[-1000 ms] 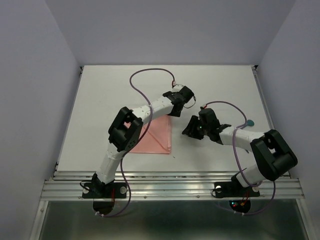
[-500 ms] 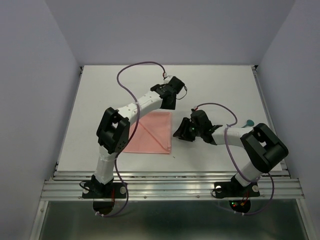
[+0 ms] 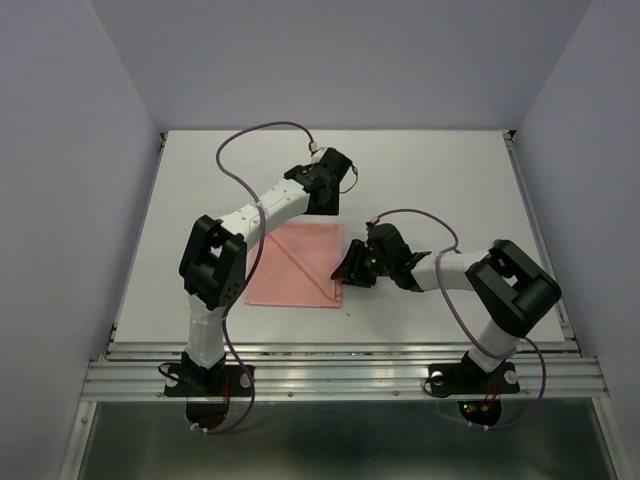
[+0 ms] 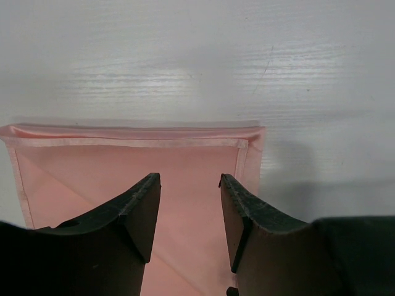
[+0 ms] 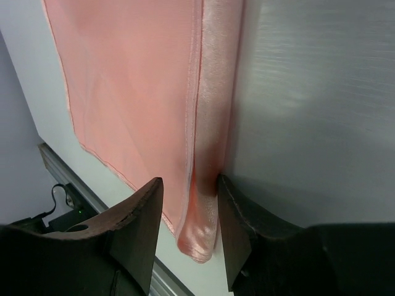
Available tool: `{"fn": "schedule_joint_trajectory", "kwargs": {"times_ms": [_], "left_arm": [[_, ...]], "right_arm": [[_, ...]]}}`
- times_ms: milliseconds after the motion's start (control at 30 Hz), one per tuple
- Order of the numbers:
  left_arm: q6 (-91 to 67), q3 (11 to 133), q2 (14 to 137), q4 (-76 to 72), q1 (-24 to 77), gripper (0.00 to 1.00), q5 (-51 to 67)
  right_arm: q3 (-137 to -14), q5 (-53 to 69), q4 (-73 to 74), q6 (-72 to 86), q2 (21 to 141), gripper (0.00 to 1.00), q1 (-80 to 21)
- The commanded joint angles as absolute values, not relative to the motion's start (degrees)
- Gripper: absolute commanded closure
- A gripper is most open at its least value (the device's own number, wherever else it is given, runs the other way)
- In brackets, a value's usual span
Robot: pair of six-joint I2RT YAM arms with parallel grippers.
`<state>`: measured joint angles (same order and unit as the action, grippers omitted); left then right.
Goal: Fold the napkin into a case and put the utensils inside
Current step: Smooth out the upper triangle-folded napkin at the center of the board.
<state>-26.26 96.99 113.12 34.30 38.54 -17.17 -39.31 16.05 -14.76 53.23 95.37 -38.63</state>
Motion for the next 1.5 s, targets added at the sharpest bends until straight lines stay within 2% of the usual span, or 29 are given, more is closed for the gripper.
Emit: {"fn": "schedule_joint_trajectory", "kwargs": {"times_ms": [0, 200, 333, 567, 667, 700, 767, 867, 1133, 1467], "left_arm": [[-26.37, 96.07, 110.30, 33.58, 38.85, 0.45, -18.02], [-26.54, 94.31, 109.16, 33.66, 38.23, 0.43, -18.72], [-26.28, 93.25, 108.19, 33.66, 37.88, 0.41, -19.51], [-25.93, 93.51, 108.90, 33.49, 37.88, 0.41, -19.16], [-25.84, 93.96, 108.99, 33.92, 37.53, 0.41, -19.16], [-25.93, 93.87, 108.90, 33.93, 37.27, 0.41, -19.16], [-25.93, 93.69, 108.55, 33.92, 36.65, 0.41, -18.63], [-25.84, 93.17, 107.67, 33.75, 35.86, 0.41, -18.20], [-25.58, 91.15, 105.47, 33.40, 33.05, 0.41, -17.84], [-25.40, 90.79, 106.08, 32.78, 32.87, 0.41, -16.87]], "right_arm": [[-42.62, 17.75, -17.14, 53.61, 98.96, 0.54, -40.08], [-45.35, 17.67, -16.96, 53.61, 101.08, 0.56, -41.31], [-43.34, 12.06, -15.30, 53.79, 97.30, 0.55, -40.53], [-40.96, 12.49, -11.44, 51.42, 91.50, 0.55, -41.92], [-41.75, 11.51, -9.31, 48.87, 88.86, 0.72, -43.24], [-41.66, 12.56, -9.84, 48.00, 88.77, 0.81, -44.03], [-42.01, 16.86, -12.21, 47.03, 89.73, 0.89, -44.73], [-44.46, 20.74, -13.18, 44.92, 92.19, 0.92, -46.31], [-47.46, 25.05, -13.97, 44.30, 99.05, 0.92, -47.46], [-50.71, 17.94, -5.02, 45.00, 103.27, 0.92, -47.46]]}}
